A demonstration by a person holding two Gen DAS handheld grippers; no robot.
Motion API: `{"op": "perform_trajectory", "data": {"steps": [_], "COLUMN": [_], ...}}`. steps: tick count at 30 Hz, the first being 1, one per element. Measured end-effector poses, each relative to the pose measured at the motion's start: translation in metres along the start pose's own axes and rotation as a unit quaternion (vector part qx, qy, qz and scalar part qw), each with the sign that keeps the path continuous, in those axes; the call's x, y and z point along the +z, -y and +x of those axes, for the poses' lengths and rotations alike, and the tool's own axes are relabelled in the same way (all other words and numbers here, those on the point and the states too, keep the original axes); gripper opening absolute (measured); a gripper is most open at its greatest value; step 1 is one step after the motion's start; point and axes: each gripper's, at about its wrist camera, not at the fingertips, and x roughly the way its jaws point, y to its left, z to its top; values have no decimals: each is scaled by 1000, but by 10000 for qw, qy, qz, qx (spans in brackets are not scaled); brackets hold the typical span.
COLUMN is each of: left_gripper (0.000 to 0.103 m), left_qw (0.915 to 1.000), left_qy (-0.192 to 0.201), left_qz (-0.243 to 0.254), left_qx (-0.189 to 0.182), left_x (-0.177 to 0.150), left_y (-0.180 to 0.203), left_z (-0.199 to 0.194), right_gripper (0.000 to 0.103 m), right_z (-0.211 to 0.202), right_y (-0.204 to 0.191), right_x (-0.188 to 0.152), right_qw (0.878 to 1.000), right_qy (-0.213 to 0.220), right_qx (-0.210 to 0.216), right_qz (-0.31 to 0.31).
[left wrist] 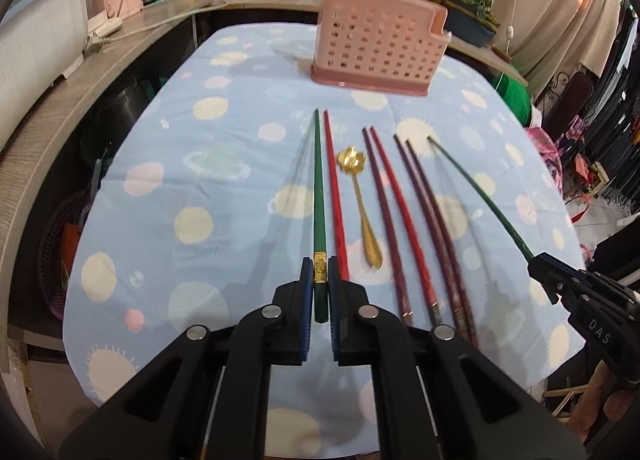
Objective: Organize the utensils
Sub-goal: 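Lift and carry the green chopsticks to the pink caddy with both tools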
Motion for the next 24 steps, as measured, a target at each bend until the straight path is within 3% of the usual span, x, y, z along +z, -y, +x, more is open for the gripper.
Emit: {"op": "perform_trajectory", "data": {"steps": [12, 24], "left_gripper": [7, 7], "left_qw": [9957, 9847], "left_qy": [885, 1707], "left_qz": [-194, -305], "left_qx": [-189, -167], "left_x": [68, 152], "left_y": [-2, -6], "left_z": [-55, -93], "right_gripper": [7, 7], "right_z": [-55, -84], "right_y": [17, 27], "right_x": [65, 134], "right_qw": [9958, 9858], "right_qy": [871, 1603], "right_qx": [111, 248], "right_qz": [255, 430]}}
